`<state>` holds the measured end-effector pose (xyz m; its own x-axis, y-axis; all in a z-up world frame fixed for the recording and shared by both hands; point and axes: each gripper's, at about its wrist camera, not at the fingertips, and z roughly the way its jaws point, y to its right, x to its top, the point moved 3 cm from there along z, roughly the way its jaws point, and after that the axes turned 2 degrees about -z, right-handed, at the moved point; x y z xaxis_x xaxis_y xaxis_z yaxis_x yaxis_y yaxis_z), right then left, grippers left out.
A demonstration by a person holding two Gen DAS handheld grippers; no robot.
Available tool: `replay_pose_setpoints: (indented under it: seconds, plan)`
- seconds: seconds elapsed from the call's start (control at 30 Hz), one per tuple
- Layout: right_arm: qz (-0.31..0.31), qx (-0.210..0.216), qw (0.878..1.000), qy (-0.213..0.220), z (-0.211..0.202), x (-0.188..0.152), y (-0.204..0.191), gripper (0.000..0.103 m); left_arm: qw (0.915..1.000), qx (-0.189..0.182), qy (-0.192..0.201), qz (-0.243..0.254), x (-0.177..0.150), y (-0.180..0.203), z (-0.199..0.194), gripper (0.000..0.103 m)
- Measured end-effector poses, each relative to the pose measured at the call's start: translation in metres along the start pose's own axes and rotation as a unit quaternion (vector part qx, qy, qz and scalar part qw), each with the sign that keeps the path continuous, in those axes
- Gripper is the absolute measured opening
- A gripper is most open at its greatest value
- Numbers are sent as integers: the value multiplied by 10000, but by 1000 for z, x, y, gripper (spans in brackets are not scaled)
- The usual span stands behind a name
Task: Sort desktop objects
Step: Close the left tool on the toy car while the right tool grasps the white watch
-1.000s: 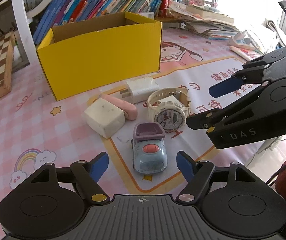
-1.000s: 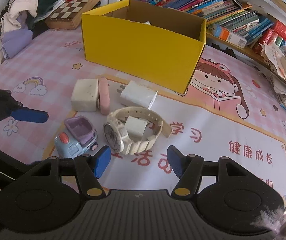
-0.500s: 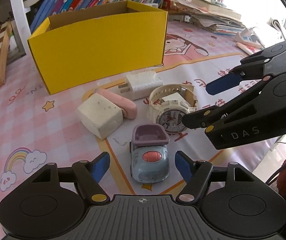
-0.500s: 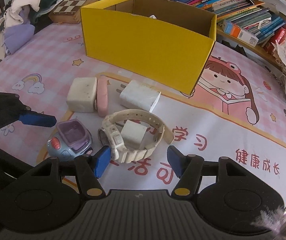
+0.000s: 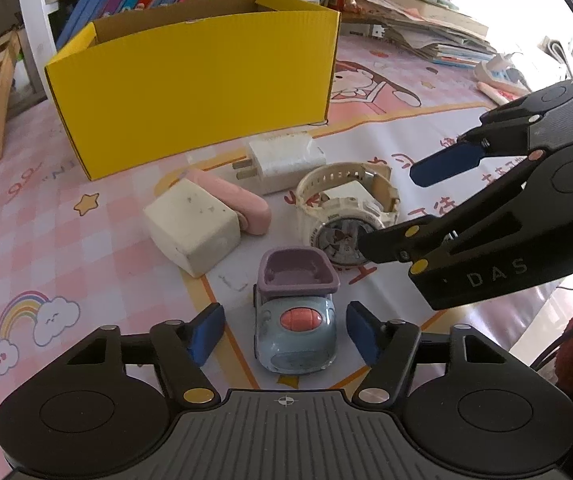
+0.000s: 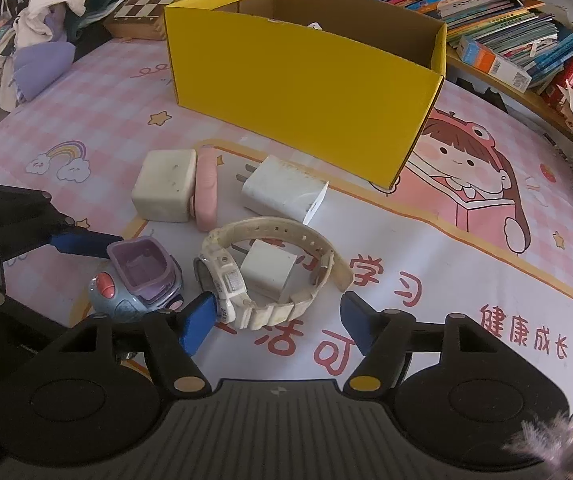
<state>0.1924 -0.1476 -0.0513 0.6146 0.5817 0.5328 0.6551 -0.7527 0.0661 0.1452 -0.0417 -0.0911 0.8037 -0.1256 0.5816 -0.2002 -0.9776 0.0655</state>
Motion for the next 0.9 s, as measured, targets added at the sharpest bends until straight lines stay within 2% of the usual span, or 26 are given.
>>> replay_pose_setpoints:
  seconds: [0.07, 0.2, 0.33, 0.5, 0.63, 0.8, 0.9]
  plan:
    - [-10, 55, 10000, 16, -1, 0, -1, 67, 10000, 14, 43, 12, 0, -1, -2, 40]
    - [-28, 93, 9999, 36, -1, 1, -3, 67, 9999, 32, 103, 17, 1, -4, -6, 40]
    - [10, 113, 9999, 19, 0, 2, -4, 67, 9990, 269, 369, -20, 3, -10, -19, 40]
    - [36, 120, 9999, -42, 3, 3, -6, 76, 9973, 409, 485, -373, 2, -26, -30, 40]
    - [55, 116, 9999, -84, 5, 4, -10, 77, 9959, 474, 575, -520, 0, -32, -38, 40]
    - [17, 26, 9998, 202, -3, 9, -13, 72, 9947, 527, 685, -556, -2, -34, -47, 40]
    - [-108, 111, 9996, 252, -4, 9, -18, 59, 9946, 521, 701, -557, -2, -34, -48, 40]
